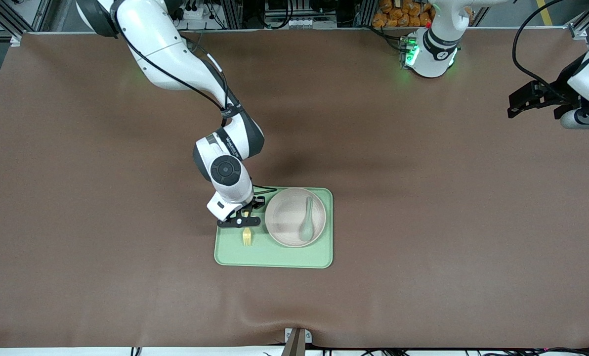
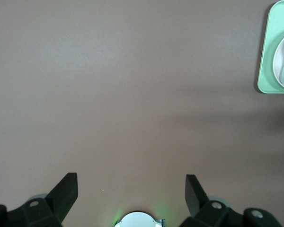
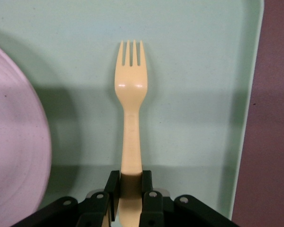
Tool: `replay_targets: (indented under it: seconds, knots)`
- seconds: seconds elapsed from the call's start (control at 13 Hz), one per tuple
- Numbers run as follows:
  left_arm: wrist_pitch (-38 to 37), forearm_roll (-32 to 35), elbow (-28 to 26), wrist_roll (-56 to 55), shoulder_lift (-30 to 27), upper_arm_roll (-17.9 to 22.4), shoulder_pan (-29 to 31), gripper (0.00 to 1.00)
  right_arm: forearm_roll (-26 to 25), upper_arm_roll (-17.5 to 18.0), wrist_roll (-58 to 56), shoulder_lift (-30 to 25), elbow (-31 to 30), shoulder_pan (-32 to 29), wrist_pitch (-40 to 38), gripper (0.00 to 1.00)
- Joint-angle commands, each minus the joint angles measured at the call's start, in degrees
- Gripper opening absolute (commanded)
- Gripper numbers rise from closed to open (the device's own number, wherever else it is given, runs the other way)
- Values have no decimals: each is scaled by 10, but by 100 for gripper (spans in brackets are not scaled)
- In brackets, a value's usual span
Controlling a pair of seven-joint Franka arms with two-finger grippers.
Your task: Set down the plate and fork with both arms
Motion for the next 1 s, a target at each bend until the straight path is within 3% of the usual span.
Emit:
replay_targets:
  seconds: [0.0, 0.15, 0.23, 0.31, 0.38, 0.54, 0.92]
  knots:
    - [2, 1, 2, 1, -3, -5, 4, 100, -1, 1, 9, -2, -9, 1, 9, 13]
    - [2, 1, 2, 1, -3, -5, 5, 100, -2, 1, 9, -2, -9, 1, 9, 22]
    - [2, 1, 2, 1, -3, -4, 5, 100, -2, 1, 9, -1, -8, 0, 8, 32]
    - [2, 1, 2, 1, -3, -5, 5, 100, -2, 1, 9, -1, -8, 1, 9, 64]
    - [2, 1, 2, 1, -3, -4, 5, 100, -2, 1, 9, -1, -8, 1, 9, 81]
    - [2, 1, 2, 1, -3, -5, 5, 100, -4, 1, 5, -4, -5, 1, 7, 100]
    - [2, 1, 2, 1, -3, -5, 5, 100, 0, 1, 4, -20, 71, -9, -74, 100]
